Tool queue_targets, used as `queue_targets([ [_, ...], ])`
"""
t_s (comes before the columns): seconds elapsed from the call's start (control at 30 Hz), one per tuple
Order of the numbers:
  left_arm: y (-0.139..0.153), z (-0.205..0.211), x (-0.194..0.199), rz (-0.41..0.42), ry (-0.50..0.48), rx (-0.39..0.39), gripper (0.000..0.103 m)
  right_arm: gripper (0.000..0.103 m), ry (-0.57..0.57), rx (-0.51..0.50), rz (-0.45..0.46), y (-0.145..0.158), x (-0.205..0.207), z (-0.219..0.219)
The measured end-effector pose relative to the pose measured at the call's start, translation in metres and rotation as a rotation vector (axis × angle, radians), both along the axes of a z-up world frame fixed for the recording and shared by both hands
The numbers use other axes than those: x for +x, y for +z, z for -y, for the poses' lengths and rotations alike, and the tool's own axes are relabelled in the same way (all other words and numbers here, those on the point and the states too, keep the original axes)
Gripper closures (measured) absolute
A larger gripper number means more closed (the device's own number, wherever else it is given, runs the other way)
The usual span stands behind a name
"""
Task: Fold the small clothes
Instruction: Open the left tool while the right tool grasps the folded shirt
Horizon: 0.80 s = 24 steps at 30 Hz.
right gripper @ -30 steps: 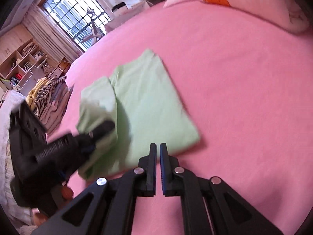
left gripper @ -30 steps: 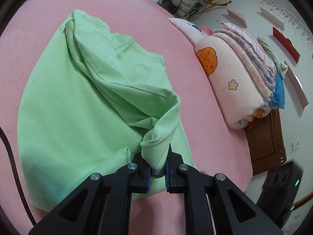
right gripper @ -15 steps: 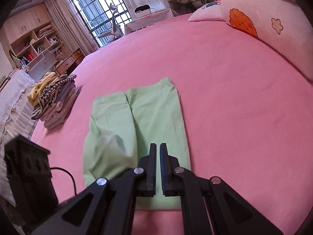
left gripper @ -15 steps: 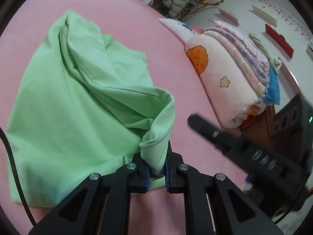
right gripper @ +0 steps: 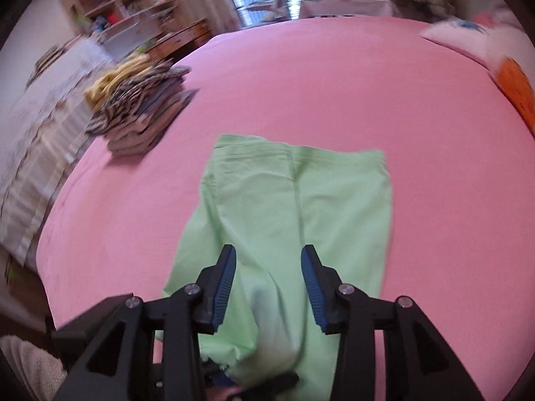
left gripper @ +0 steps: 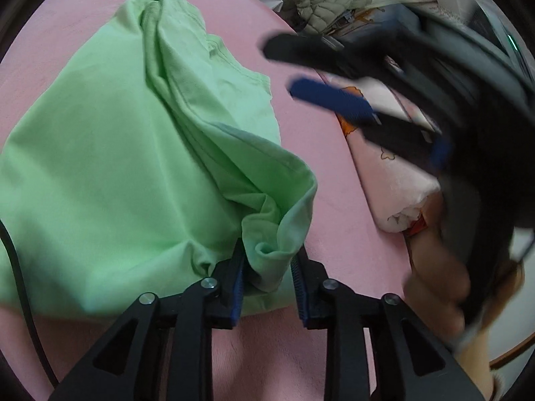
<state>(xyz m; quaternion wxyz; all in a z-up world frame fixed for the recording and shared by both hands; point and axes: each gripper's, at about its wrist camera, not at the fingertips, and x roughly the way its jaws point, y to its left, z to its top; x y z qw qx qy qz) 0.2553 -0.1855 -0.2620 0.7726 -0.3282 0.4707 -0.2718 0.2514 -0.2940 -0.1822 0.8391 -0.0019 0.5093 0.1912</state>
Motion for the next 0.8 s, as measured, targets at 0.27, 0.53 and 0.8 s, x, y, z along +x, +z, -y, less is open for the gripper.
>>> queue_targets([
  [0.27, -0.007, -0.009, -0.008, -0.038, 0.052, -0.074, 0.077, 0.062, 0.214, -0.163, -0.034, -0.024, 0.029, -0.068],
  [0.53, -0.016, -0.021, -0.003, -0.069, 0.086, -0.115, 0.077, 0.062, 0.226, -0.249, -0.073, -0.048, 0.045, -0.09],
  [0.8, -0.008, -0.028, -0.009, -0.047, 0.116, -0.07, 0.077, 0.081, 0.223, -0.339, -0.089, -0.064, 0.046, -0.091],
])
